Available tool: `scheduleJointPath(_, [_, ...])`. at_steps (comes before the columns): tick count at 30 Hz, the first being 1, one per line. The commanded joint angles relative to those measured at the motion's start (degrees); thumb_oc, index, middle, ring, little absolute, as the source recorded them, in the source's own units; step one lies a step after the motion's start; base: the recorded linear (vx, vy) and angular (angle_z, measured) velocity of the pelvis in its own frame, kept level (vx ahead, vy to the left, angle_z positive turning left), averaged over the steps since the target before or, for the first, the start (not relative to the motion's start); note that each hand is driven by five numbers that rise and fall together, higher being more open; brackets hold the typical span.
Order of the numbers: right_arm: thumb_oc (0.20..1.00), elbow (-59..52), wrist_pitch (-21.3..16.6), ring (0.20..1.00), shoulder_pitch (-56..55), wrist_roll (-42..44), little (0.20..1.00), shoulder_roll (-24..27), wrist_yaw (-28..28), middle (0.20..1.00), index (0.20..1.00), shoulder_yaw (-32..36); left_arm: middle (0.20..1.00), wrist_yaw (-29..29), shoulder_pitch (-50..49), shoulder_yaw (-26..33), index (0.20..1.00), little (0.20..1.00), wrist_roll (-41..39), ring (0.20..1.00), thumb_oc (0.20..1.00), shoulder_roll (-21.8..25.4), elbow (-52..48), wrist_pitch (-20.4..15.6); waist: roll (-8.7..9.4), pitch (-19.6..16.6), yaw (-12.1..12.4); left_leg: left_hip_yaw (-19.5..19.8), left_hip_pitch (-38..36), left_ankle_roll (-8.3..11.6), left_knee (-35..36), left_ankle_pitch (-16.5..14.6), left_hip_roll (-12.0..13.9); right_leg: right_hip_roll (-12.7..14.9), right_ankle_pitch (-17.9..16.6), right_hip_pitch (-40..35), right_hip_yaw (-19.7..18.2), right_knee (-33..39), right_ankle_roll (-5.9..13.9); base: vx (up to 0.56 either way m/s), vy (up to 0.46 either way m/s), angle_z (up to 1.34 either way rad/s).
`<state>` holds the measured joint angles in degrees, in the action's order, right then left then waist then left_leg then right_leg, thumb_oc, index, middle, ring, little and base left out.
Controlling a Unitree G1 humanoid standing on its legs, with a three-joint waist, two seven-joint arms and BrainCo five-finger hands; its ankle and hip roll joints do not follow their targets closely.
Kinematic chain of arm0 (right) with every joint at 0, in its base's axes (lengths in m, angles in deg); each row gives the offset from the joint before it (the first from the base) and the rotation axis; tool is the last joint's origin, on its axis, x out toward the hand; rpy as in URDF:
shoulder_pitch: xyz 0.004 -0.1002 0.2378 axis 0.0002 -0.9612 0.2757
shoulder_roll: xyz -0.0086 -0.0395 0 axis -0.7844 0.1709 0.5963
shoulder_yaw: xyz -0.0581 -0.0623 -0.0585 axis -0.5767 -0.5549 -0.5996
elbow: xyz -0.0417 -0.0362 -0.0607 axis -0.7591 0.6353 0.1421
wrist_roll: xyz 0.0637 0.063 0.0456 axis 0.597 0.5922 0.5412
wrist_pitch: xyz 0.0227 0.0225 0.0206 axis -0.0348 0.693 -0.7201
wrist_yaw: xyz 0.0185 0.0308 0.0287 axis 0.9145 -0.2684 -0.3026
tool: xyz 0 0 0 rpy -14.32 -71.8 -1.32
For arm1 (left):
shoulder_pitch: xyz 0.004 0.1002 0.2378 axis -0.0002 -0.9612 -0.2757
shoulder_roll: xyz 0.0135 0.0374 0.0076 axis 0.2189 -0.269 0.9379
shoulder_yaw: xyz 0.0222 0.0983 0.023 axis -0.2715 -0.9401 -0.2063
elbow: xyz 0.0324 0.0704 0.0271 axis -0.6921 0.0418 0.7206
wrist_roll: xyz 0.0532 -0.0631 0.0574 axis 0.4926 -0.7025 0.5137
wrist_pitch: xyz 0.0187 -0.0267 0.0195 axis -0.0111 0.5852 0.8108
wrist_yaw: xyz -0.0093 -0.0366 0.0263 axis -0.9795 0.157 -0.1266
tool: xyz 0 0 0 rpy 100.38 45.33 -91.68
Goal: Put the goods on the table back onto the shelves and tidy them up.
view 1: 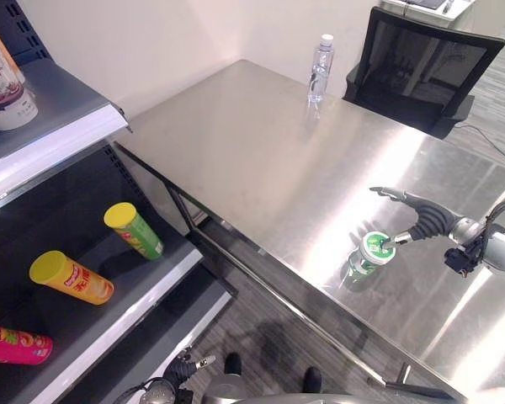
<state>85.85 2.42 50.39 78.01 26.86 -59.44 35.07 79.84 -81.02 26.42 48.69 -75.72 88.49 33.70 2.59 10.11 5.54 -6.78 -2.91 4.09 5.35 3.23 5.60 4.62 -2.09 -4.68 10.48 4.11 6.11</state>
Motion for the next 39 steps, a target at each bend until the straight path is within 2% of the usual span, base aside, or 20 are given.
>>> scheduleJointPath(1, [1.0,0.0,-1.1,1.0,3.7,-2.7,1.0,-0.6,1.4,1.0,1.0,-3.0,1.0,0.8,4.6,-1.7,1.0,1.0,2.6,1.0,1.0,1.6,0.9,-1.3,-0.3,-1.5,2.9,-3.7,-2.9,4.31,-2.4,-3.0,2.4,2.5,7.7,3.4,-0.9,-9.1,5.65,0.0,0.0,0.0])
scheduleJointPath(7, [1.0,-0.7,-1.3,1.0,1.7,-4.9,1.0,-2.3,4.9,1.0,1.0,1.2,1.0,1.4,4.7,-1.3,1.0,1.0,2.4,1.0,1.0,1.6,1.1,-1.0,-0.43,-1.4,2.9,-3.5,-3.0,4.25,-2.3,-3.1,2.5,2.7,7.8,3.2,-0.5,-9.2,5.63,0.0,0.0,0.0])
scheduleJointPath(9, [1.0,-1.3,-1.6,1.0,0.4,-5.2,1.0,-4.3,7.3,1.0,1.0,4.7,1.0,1.9,4.6,-0.8,1.0,1.0,2.1,1.0,1.0,1.5,1.1,-0.8,-0.52,-1.4,2.8,-3.5,-3.1,4.1,-2.2,-3.1,2.4,2.8,7.8,3.2,-0.5,-9.2,5.6,0.0,0.0,0.0])
scheduleJointPath(16, [1.0,-6.6,-2.4,1.0,-2.5,-4.6,1.0,-7.0,8.3,1.0,1.0,9.6,1.0,2.2,4.2,-0.1,1.0,1.0,2.1,1.0,1.0,1.5,0.6,-0.6,-0.75,-1.4,2.9,-3.6,-3.3,3.95,-2.2,-3.3,2.3,2.8,7.9,2.9,-0.2,-9.0,5.61,0.0,-0.003,0.01])
scheduleJointPath(26, [1.0,-11.1,-3.3,1.0,-3.8,-2.8,1.0,-7.8,5.4,1.0,1.0,8.6,1.0,1.9,4.4,0.4,1.0,1.0,2.2,1.0,1.0,1.2,0.7,-0.9,-0.91,-1.3,2.6,-4.0,-3.2,3.99,-1.9,-3.2,2.2,3.1,7.6,3.2,0.0,-8.9,5.79,0.0,-0.001,0.05])
scheduleJointPath(39, [1.0,-7.8,-2.8,1.0,-1.5,-9.5,1.0,-0.2,2.4,1.0,1.0,0.9,1.0,1.5,4.6,0.1,1.0,1.0,2.8,1.0,1.0,1.3,0.9,-1.1,-0.42,-1.2,2.5,-4.2,-3.0,4.19,-1.9,-3.2,2.4,3.3,7.6,3.4,0.0,-8.9,6.07,0.0,0.0,0.0])
